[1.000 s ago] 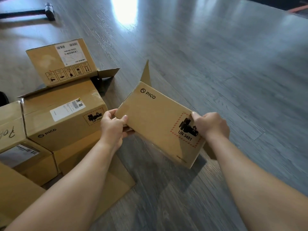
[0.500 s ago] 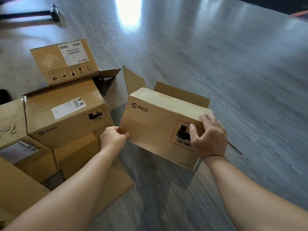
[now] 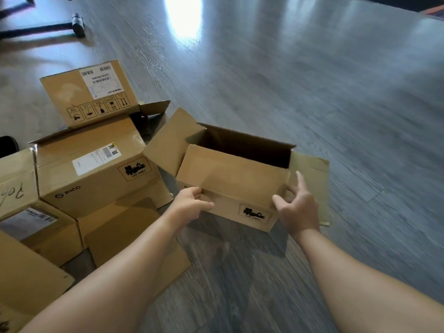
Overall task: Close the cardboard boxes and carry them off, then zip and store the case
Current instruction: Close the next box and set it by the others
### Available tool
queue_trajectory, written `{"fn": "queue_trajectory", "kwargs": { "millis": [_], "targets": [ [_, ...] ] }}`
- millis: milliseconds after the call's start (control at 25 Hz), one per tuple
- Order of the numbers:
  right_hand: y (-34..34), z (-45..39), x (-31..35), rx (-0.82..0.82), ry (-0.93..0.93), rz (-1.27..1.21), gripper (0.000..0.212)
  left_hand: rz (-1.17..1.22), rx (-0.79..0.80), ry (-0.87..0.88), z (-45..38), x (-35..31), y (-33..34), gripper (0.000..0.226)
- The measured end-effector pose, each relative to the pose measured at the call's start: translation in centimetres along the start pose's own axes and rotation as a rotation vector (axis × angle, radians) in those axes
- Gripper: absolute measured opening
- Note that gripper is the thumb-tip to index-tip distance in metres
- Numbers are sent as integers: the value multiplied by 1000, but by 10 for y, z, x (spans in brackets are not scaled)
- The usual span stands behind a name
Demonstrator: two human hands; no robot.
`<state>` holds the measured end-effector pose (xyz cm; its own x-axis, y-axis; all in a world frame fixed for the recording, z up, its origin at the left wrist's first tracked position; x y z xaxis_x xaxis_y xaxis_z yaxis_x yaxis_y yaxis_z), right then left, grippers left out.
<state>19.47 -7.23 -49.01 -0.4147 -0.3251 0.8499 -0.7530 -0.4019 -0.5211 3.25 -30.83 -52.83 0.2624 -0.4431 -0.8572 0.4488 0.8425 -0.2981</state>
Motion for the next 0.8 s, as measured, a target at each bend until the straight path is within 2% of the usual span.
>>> {"fn": "queue_trajectory", "kwargs": {
  "millis": [80,160,200,240,280,360,400,520,600,720,800],
  "targets": [
    [0,-7,1,-49,83,-135,86,26,33,-13,1,-1,2,65],
    [6,-7,15,-5,61,-272,57,152,82,-16,5,-6,7,57],
    [13,-4,26,63,-10,-292,47,235,118,-4,7,-12,11,54],
    [23,2,38,143,-107,-272,51,320,145,2,9,-18,13,56],
    [32,11,47,212,-196,-239,56,401,155,-11,10,-22,13,65],
    [51,31,58,321,-334,-174,50,437,137,-41,7,-27,8,82],
    [62,41,56,374,-386,-105,49,398,105,-29,5,-28,4,80],
    [95,67,42,613,-475,141,86,290,-102,-26,-5,-14,-16,47],
    [105,69,39,733,-463,209,99,308,-251,-100,-11,2,-35,32],
    [105,53,26,688,-545,478,88,335,-435,-156,-14,20,-64,30],
    [103,54,18,633,-693,714,71,120,-555,-110,-12,25,-80,41]
  ]
}}
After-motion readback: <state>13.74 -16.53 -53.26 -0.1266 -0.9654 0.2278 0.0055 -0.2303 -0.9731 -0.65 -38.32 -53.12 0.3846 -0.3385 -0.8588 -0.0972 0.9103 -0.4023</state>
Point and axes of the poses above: each hand's wrist, its own z-axis away from the middle knuckle, its own y-axis out of the palm, x = y × z, the point moved 8 cm from there along -z, towards the middle knuckle, and after that the axes turned 12 degrees about -x, right-handed, at the moved point
